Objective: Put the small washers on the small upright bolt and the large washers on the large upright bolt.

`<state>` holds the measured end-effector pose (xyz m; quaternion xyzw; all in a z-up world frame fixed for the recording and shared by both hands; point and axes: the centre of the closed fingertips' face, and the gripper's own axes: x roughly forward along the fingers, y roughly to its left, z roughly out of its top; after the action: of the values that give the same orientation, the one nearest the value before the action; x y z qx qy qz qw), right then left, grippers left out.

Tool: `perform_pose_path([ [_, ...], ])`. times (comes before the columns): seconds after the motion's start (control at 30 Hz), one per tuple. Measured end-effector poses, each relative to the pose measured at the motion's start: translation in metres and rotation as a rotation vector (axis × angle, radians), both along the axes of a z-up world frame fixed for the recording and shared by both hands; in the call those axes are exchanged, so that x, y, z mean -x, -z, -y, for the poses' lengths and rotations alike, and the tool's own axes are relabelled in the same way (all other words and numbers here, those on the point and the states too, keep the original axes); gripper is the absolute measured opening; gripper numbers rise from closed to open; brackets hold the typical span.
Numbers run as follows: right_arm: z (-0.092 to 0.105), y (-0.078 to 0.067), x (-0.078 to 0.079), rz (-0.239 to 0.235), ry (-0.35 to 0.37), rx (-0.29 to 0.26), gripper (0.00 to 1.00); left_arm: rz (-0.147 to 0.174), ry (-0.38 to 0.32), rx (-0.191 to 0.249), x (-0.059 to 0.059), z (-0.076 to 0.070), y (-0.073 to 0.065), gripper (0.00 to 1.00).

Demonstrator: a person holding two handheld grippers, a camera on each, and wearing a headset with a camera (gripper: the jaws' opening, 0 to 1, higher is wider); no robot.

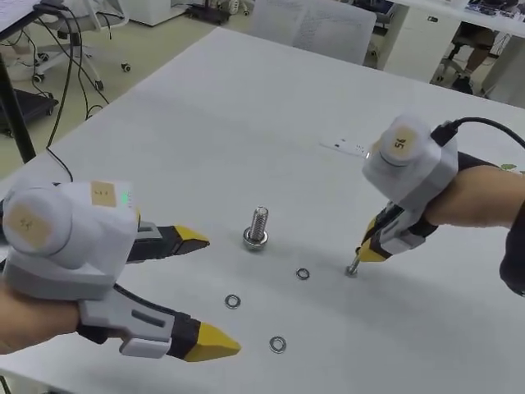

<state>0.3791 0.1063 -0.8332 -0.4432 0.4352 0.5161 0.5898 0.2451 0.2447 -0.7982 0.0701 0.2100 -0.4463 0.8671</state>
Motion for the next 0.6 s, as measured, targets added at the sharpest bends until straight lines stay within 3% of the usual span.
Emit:
perform_pose_path([
  [0.6,-0.002,0.033,-0.001,-0.027,0.023,-0.004,0.14,-0.007,-0.004,-0.004,0.0,-0.002,0.002,0.78],
])
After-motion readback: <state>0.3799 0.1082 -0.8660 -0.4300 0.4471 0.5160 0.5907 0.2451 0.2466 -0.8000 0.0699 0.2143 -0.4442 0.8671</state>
